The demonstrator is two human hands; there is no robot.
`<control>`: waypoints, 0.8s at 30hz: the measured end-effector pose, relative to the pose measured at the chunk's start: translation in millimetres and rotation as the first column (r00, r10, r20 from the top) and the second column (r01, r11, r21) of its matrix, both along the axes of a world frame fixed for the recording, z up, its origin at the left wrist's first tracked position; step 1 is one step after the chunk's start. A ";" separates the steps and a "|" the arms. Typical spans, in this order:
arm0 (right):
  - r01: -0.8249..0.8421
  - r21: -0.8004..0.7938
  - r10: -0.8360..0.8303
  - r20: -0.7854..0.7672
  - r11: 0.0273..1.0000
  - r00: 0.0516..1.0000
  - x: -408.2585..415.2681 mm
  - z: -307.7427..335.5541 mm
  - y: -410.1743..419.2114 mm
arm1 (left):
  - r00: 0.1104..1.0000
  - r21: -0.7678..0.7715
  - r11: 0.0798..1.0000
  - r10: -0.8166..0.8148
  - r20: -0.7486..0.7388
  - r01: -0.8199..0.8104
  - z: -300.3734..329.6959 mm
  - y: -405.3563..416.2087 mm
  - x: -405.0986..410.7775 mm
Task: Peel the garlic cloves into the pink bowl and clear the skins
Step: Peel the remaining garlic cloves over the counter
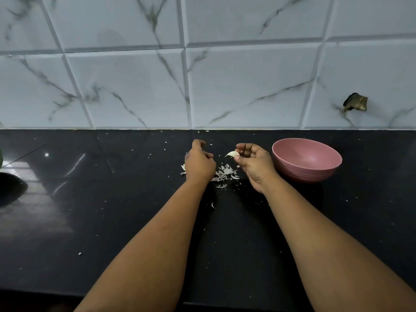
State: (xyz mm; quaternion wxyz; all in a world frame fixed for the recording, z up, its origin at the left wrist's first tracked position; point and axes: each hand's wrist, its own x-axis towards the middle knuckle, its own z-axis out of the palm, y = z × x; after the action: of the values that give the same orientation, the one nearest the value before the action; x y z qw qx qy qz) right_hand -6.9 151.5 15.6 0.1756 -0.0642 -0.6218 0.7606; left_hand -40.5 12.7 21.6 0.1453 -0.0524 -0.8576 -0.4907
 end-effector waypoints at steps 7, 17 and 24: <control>-0.043 0.002 0.043 -0.015 0.999 0.999 0.0 -0.8 -1.6 | 0.979 0.028 0.989 -0.138 -0.153 0.143 3.4 8.0 6.3; -0.023 -0.015 0.023 0.004 1.000 1.000 2.8 0.0 -4.7 | 0.965 0.059 0.971 -0.221 -0.143 0.232 2.0 9.3 6.9; -0.040 0.123 0.038 0.021 0.992 0.999 6.0 -0.8 -0.1 | 0.973 -0.053 0.981 -0.192 -0.130 0.187 -3.2 13.0 4.4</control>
State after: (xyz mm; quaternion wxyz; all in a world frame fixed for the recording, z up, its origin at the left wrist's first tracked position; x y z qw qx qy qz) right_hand -0.9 151.4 14.7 0.1584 -0.0483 -0.6703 0.7234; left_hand -36.1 25.7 18.4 0.1542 -0.1699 -0.8467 -0.4801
